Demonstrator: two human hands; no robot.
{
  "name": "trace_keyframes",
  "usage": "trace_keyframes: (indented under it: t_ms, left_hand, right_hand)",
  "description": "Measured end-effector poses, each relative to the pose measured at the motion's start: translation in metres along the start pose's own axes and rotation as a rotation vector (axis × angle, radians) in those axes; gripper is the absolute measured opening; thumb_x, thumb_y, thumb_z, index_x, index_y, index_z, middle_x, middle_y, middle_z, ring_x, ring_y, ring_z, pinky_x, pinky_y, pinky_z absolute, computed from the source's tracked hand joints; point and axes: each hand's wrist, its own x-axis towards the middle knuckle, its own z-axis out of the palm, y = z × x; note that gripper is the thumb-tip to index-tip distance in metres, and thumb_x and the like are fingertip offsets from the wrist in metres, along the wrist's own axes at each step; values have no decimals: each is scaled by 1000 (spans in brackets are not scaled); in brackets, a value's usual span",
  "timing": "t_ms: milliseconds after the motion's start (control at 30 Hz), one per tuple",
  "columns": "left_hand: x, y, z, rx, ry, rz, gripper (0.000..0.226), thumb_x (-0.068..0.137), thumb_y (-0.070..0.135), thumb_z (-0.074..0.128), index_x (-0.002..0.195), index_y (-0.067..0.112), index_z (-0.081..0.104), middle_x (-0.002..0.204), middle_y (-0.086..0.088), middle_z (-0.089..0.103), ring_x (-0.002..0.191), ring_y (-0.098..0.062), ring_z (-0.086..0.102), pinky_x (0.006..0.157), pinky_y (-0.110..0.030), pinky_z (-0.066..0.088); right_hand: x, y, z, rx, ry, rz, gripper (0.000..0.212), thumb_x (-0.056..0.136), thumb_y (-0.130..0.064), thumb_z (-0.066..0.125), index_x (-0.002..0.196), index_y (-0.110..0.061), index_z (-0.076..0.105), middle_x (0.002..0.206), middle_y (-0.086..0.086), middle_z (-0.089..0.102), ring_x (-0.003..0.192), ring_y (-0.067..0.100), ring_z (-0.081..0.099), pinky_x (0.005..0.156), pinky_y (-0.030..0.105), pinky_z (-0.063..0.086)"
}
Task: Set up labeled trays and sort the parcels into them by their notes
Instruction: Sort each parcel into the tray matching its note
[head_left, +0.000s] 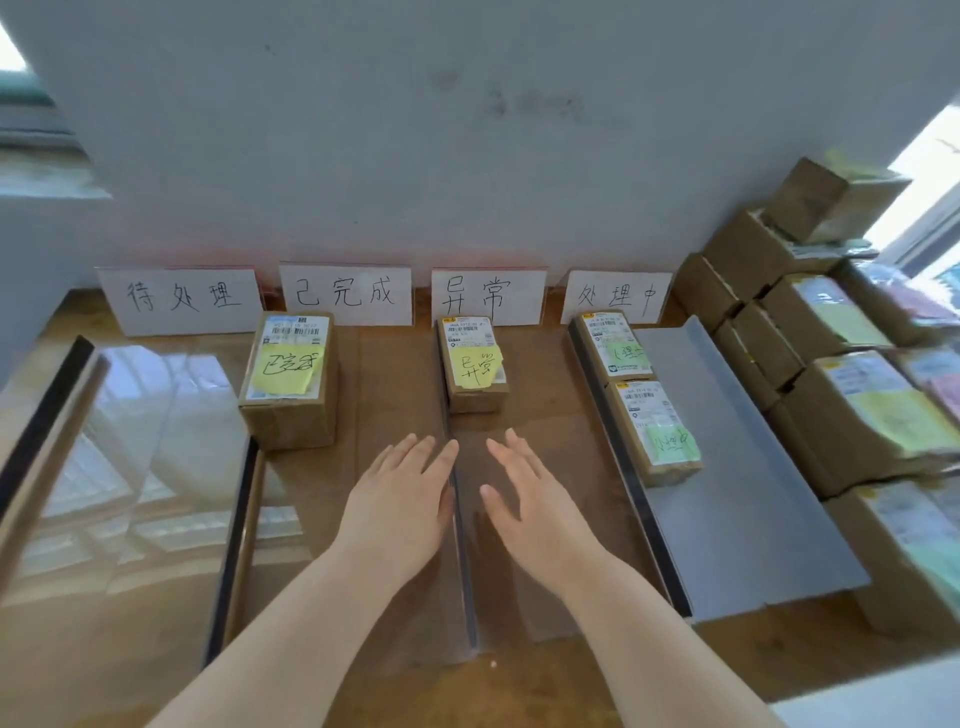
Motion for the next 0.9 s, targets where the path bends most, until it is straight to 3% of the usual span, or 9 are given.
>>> trace_keyframes:
  t_ms: [300,467,667,900]
  left_hand:
    - [-48,94,-15,74,25,15,54,102,41,26,153,29,12,158,3,21,147,-16,12,119,-32,6]
    - [-84,181,1,32,1,-5,55,102,42,23,153,29,9,159,5,18,147,-14,9,118,-31,5]
    - [-111,301,17,12,-16,138,55,102,39,24,153,26,7,160,5,15,147,-13,8,118,-30,4]
    - [-99,387,24,-7,-58,285,55,103,39,25,153,26,7,160,5,14,147,-13,8,121,-31,6]
  right_hand:
    - [-89,47,-55,-35,127,-7,54,97,-44,44,146,-45,21,157,-22,10,145,6,15,111,25,25]
    - [-171,112,-102,-13,174,44,54,97,-43,43,147,-41,22,156,-20,18,143,5,19,109,19,24]
    - [-269,196,-157,22,290,133,52,97,-35,46,146,-32,29,153,-14,28,143,6,22,111,20,24]
    - [-325,253,-193,109,425,200,48,96,-29,51,142,-28,39,147,-14,38,140,4,27,115,24,25]
